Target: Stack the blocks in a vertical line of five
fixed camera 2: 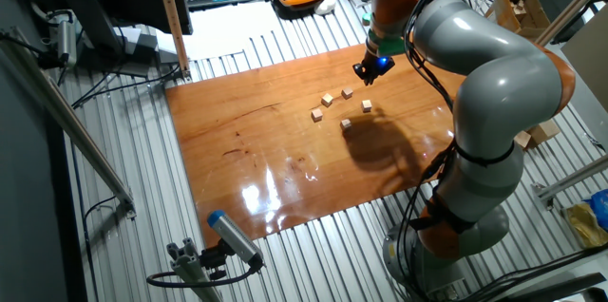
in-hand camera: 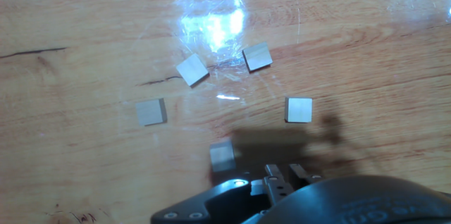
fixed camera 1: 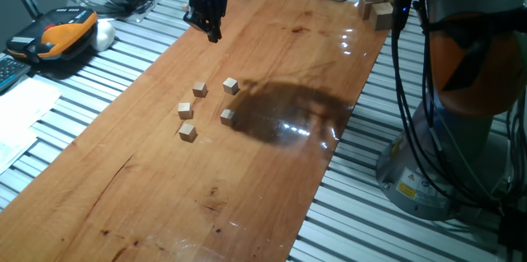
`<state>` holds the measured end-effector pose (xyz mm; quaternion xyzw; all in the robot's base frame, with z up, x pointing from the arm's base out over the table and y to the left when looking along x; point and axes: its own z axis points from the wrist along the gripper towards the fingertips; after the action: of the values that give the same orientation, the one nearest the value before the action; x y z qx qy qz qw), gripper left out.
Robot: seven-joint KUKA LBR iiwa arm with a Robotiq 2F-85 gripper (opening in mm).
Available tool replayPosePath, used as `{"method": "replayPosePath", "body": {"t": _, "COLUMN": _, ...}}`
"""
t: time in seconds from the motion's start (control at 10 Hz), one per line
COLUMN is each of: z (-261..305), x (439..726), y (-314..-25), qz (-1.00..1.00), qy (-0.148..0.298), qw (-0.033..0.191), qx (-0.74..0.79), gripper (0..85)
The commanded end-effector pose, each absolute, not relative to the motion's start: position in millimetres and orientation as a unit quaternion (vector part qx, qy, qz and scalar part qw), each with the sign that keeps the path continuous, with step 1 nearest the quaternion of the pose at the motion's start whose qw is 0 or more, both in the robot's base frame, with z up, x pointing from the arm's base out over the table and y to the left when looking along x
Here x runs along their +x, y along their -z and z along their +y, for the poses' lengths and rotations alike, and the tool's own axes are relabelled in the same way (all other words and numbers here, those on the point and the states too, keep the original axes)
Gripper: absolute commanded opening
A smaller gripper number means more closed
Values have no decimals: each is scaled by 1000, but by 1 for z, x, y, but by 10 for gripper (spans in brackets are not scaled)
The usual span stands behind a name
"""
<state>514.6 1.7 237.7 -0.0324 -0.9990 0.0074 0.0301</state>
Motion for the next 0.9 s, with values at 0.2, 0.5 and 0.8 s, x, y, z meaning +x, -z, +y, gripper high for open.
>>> {"method": "replayPosePath", "body": {"t": 0.2, "z": 2, "x": 515, "y": -237, "qz": -999, "qy": -7, "qw": 29, "qx": -32, "gripper": 0}}
{"method": "replayPosePath", "body": {"t": 0.5, "z": 2, "x": 515, "y": -237, "qz": -999, "qy": -7, "qw": 29, "qx": -32, "gripper": 0}}
{"method": "replayPosePath", "body": {"t": 0.8, "z": 2, "x": 516, "y": -235, "qz": -999, "qy": -8, "qw": 29, "qx": -33, "gripper": 0}}
